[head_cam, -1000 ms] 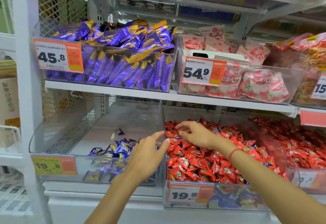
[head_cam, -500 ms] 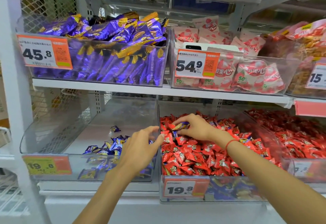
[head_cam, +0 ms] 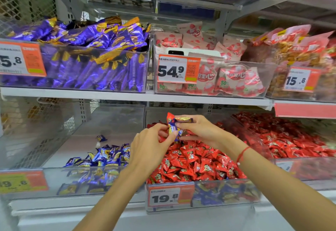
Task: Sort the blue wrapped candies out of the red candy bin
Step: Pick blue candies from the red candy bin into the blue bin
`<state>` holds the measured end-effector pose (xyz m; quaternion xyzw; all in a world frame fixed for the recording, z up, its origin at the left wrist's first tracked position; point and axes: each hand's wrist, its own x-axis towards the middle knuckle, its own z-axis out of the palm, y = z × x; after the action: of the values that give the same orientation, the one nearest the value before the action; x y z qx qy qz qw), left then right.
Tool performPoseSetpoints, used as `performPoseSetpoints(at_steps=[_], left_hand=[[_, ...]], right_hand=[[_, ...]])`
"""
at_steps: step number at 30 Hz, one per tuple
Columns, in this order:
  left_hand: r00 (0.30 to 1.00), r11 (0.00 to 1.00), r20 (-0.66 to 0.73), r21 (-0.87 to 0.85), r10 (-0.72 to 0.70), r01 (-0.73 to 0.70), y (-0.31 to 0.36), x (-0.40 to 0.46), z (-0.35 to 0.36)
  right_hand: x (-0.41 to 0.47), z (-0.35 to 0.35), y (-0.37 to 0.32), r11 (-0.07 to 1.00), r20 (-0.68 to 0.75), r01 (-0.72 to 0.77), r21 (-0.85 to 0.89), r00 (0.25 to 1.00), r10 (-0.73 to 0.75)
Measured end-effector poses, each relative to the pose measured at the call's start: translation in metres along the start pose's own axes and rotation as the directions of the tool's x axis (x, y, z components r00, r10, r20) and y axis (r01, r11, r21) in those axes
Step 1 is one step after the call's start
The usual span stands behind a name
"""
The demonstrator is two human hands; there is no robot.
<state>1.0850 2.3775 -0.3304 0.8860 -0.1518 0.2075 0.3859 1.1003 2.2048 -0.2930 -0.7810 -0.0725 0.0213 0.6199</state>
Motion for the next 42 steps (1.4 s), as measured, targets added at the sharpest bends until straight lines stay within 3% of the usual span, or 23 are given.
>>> performPoseSetpoints(at_steps=[6, 8, 12, 17, 20, 24, 27, 30, 33, 37, 42], left_hand=[[0.999, 0.997, -0.019, 0.051, -0.05, 0.051, -0.002, 0.007, -0.001], [0.998, 0.998, -0.02, 0.037, -0.053, 0.054, -0.005, 0.008, -0.005], [0.999, 0.999, -0.003, 0.019, -0.045, 0.045, -0.012, 0.008, -0.01], [0.999, 0.999, 0.017, -0.004, -0.038, 0.038, -0.015, 0.007, -0.013], [0.999, 0.999, 0.031, -0.039, -0.035, 0.037, -0.018, 0.007, -0.021], [0.983, 0.987, -0.087, -0.038, -0.162, 0.159, -0.038, 0.004, -0.05], [0.928, 0.944, -0.177, -0.03, -0.329, 0.329, -0.067, 0.003, -0.078], [0.914, 0.92, -0.105, -0.02, -0.392, 0.392, -0.088, 0.004, -0.092], [0.928, 0.928, 0.007, -0.021, -0.372, 0.372, -0.097, 0.006, -0.095], [0.932, 0.943, 0.152, -0.007, -0.328, 0.333, -0.101, 0.009, -0.095], [0.984, 0.982, 0.048, -0.078, -0.17, 0.173, -0.08, 0.012, -0.09]], right_hand=[[0.004, 0.004, -0.006, 0.995, 0.056, -0.085, -0.055, 0.994, 0.089], [0.006, 0.0, -0.004, 0.99, 0.035, -0.104, -0.096, 0.994, 0.107], [0.009, -0.006, -0.003, 0.983, -0.055, -0.183, -0.021, 0.982, 0.182], [0.005, -0.017, -0.006, 0.916, -0.205, -0.221, -0.333, 0.966, 0.159], [-0.006, -0.015, -0.011, 0.918, -0.156, -0.211, -0.337, 0.974, 0.167], [-0.015, 0.019, -0.021, 0.967, 0.07, -0.104, -0.231, 0.99, 0.123], [0.0, 0.063, -0.028, 0.926, 0.125, 0.116, -0.359, 0.989, -0.076], [0.022, 0.108, -0.029, 0.814, 0.233, 0.299, -0.497, 0.95, -0.206], [0.038, 0.13, -0.024, 0.691, 0.297, 0.305, -0.655, 0.945, -0.135], [0.028, 0.115, -0.016, 0.68, 0.25, 0.297, -0.67, 0.953, -0.17], [-0.033, 0.059, 0.01, 0.748, 0.074, 0.312, -0.585, 0.94, -0.334]])
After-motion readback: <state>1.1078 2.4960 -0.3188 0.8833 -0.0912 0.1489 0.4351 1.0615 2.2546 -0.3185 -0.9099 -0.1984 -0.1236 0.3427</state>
